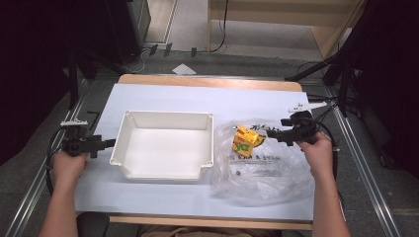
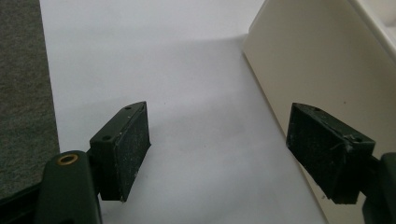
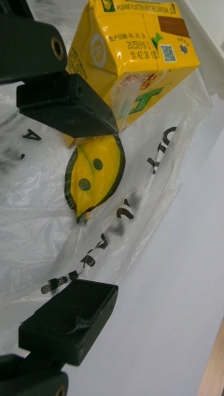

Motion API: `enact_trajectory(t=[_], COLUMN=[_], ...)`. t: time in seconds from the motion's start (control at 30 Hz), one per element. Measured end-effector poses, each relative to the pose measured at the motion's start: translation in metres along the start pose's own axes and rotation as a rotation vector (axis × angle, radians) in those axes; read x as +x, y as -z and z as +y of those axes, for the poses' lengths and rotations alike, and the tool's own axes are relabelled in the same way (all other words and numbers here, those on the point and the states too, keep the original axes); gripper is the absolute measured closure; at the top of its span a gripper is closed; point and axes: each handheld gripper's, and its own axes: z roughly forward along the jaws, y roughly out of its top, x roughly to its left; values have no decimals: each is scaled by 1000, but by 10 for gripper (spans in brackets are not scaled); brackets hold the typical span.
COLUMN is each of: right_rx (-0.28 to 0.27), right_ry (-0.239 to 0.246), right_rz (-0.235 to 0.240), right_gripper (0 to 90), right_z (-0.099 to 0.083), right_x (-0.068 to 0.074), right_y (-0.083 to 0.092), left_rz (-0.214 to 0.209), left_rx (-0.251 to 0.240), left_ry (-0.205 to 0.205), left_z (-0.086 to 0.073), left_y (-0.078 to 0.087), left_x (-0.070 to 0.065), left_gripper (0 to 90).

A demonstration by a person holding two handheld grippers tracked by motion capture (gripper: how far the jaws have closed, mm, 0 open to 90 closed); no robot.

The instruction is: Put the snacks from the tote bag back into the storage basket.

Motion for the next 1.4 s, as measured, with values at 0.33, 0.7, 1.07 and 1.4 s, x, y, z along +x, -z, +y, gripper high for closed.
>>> enact_trajectory(t=[0.33,0.7,1.07,1.4], right_rx=[22,17,19,23], right_ry=[21,26,33,43], right_rz=[13,33,41,41], right_gripper=[206,206,206,206], right_z=[2,4,5,6], right_x=[4,11,15,18], right_y=[-4,-4,-7,-8], left_rz=[0,2,-2,-3], left_rx=[-1,-13,-13,-14], left_ry=[0,12,15,17], left_z=[0,1,2,2], left_y=[0,1,0,-1], left_x=[0,3,3,3], left_gripper=[227,227,228,227])
